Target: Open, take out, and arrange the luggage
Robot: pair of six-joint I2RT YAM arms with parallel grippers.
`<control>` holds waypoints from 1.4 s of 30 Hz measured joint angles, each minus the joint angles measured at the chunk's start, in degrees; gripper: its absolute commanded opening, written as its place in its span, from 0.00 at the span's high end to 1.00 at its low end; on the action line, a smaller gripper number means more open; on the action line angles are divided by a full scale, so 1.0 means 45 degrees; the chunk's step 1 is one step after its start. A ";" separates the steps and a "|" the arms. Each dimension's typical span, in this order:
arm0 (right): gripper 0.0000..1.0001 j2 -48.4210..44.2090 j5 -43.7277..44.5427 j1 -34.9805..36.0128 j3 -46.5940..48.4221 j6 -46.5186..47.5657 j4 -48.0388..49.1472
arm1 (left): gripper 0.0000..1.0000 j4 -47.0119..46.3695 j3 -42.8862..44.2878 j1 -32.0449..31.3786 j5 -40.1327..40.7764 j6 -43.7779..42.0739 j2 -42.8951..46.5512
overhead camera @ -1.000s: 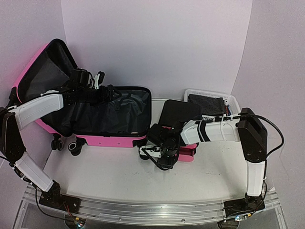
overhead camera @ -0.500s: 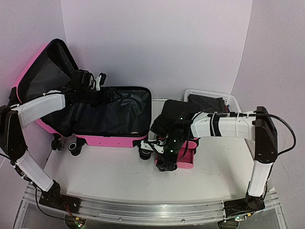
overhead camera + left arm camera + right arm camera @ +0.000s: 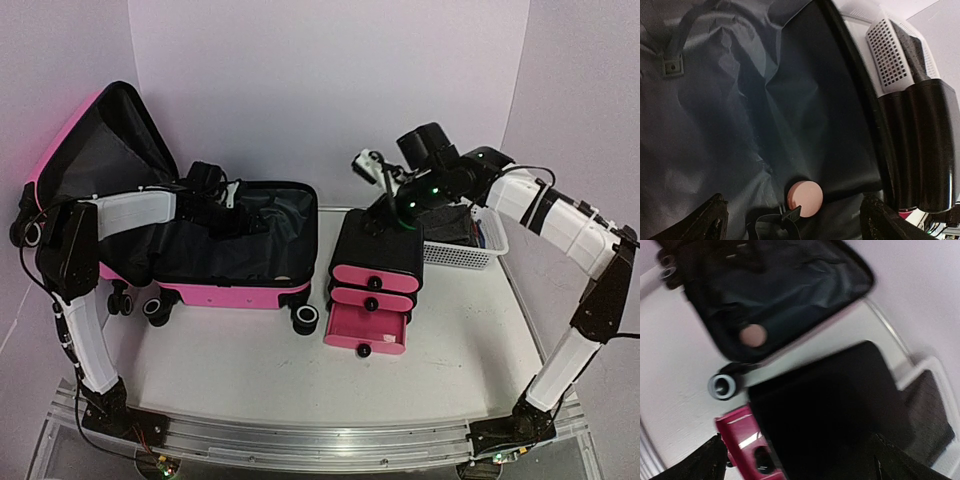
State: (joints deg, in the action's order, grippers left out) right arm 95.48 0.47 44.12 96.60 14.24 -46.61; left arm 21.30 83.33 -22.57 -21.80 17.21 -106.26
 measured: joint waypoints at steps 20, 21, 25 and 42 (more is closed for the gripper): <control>0.02 -0.0010 0.3157 -0.4323 -0.1583 -0.2186 -0.1171 | 0.12 0.6154 0.6251 -0.1807 0.0102 0.0155 -0.4410; 0.02 -0.0010 0.3147 -0.4473 -0.1617 -0.2186 -0.1224 | 0.13 0.6300 0.6426 -0.1802 0.0160 0.0141 -0.4483; 0.02 0.0078 0.3075 -0.5251 -0.1647 -0.2171 -0.1316 | 0.13 0.6693 0.7009 -0.1724 0.0233 0.0024 -0.4702; 0.02 0.1083 0.2288 -0.7247 -0.0194 -0.1734 -0.2633 | 0.22 0.9981 1.0715 -0.1933 0.0107 0.0155 -0.7912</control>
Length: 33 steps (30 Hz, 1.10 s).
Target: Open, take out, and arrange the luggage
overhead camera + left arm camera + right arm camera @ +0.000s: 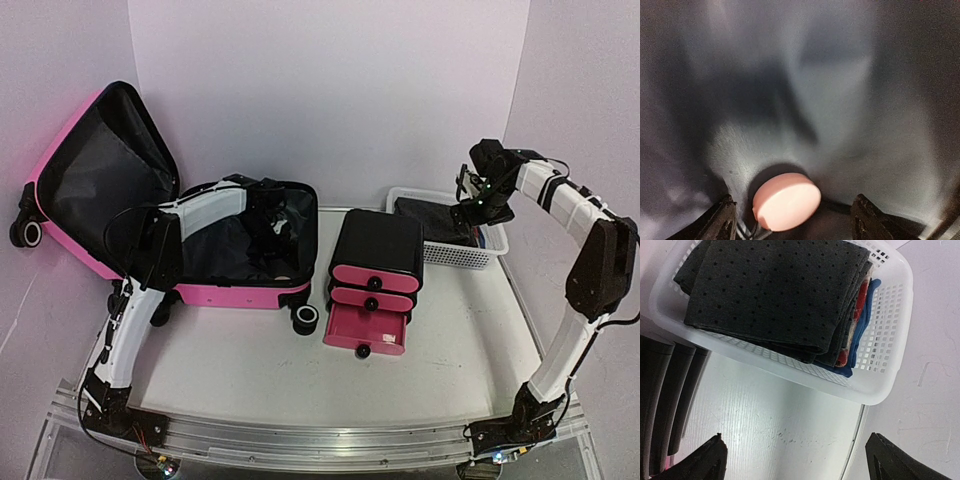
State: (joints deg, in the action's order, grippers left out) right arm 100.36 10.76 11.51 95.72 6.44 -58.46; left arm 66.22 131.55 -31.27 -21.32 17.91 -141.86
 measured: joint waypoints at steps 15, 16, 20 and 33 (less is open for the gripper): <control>0.02 -0.0189 -0.0772 -0.0131 -0.0952 -0.0160 0.0005 | 0.30 0.0627 -0.0578 -0.0957 0.1758 -0.0797 -0.0277; 0.02 -0.0233 -0.0801 -0.0131 -0.0986 -0.0185 0.0000 | 0.31 0.0607 -0.0627 -0.1005 0.1899 -0.0826 -0.0272; 0.02 -0.0408 -0.0894 -0.0131 -0.1049 -0.0262 0.0005 | 0.36 0.0636 -0.0661 -0.1141 0.2365 -0.0952 -0.0272; 0.02 -0.1044 -0.1263 -0.0131 -0.1049 -0.0816 -0.0063 | 0.56 0.0986 0.0272 -0.0967 0.3512 -0.1073 -0.0219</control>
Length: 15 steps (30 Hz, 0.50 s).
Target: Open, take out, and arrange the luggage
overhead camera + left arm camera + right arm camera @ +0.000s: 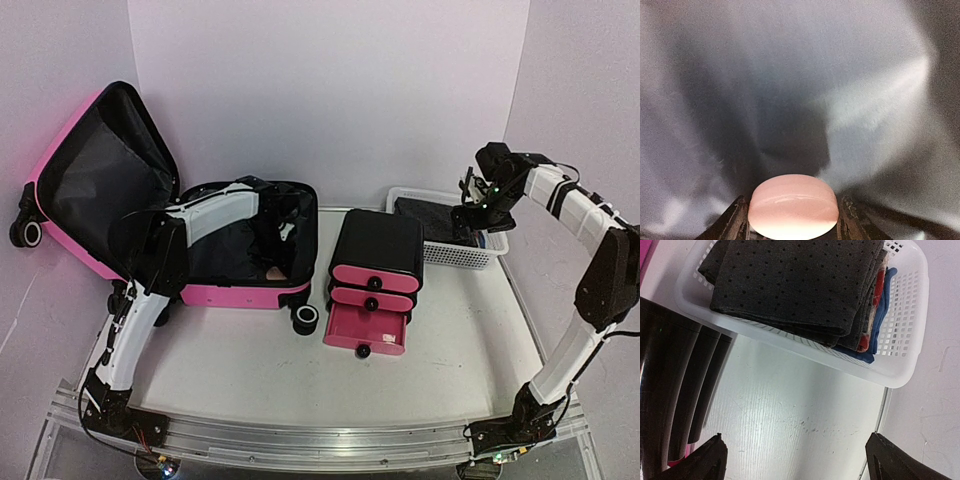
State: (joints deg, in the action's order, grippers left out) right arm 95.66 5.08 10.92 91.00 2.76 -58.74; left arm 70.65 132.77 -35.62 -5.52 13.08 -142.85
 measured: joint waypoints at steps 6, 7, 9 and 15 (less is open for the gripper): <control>0.02 -0.0024 -0.0393 0.0000 0.0359 -0.0967 -0.0398 | 0.57 0.0112 0.0019 0.0204 0.0272 -0.0316 0.0976; 0.02 -0.0024 -0.0476 0.0000 0.0529 -0.1190 -0.0471 | 0.57 0.0131 0.0097 0.0272 0.0272 -0.0350 0.1200; 0.02 -0.0019 -0.0767 0.0000 0.1073 -0.1870 -0.0646 | 0.57 0.0223 0.0471 0.0432 0.0253 -0.0350 0.1608; 0.02 -0.0010 -0.2754 0.0039 0.2123 -0.2934 -0.0437 | 0.56 -0.0685 0.0515 0.0889 -0.0097 -0.0340 0.3589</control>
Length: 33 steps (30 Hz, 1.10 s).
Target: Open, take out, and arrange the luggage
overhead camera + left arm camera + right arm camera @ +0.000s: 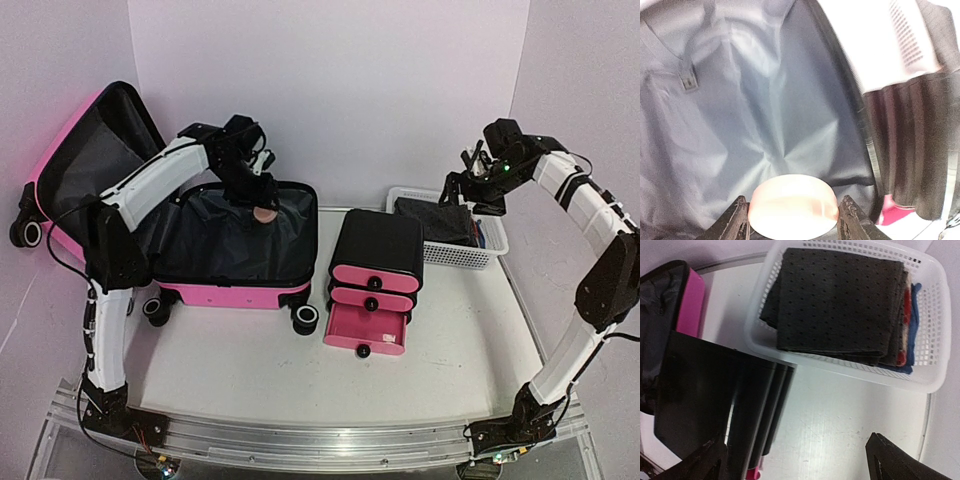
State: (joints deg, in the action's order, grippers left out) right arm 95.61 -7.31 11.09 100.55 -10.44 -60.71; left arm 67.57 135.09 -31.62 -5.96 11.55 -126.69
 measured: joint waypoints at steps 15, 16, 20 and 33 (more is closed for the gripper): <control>0.05 -0.0481 -0.1540 0.6295 -0.1345 -0.2035 0.4745 | 0.56 -1.1302 -0.8830 0.0175 -0.5537 0.4697 0.6460; 0.07 -0.0427 -0.1418 0.6693 -0.1156 -0.2055 0.4891 | 0.56 -1.1667 -0.8966 0.0175 -0.5751 0.5226 0.6494; 0.11 0.0034 -0.0661 0.7941 -0.0321 -0.2050 0.5552 | 0.55 -1.2682 -0.9602 0.0126 -0.6368 0.6810 0.6586; 0.36 0.1224 0.3036 0.9486 -0.0058 -0.1166 0.7529 | 0.56 -1.3561 -1.0792 -0.0131 -0.6756 0.8548 0.7048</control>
State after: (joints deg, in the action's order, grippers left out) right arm 101.12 6.35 53.78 100.29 -15.68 -26.83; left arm 6.55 86.52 -32.21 -36.36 50.02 -94.98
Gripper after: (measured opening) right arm 0.684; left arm 0.563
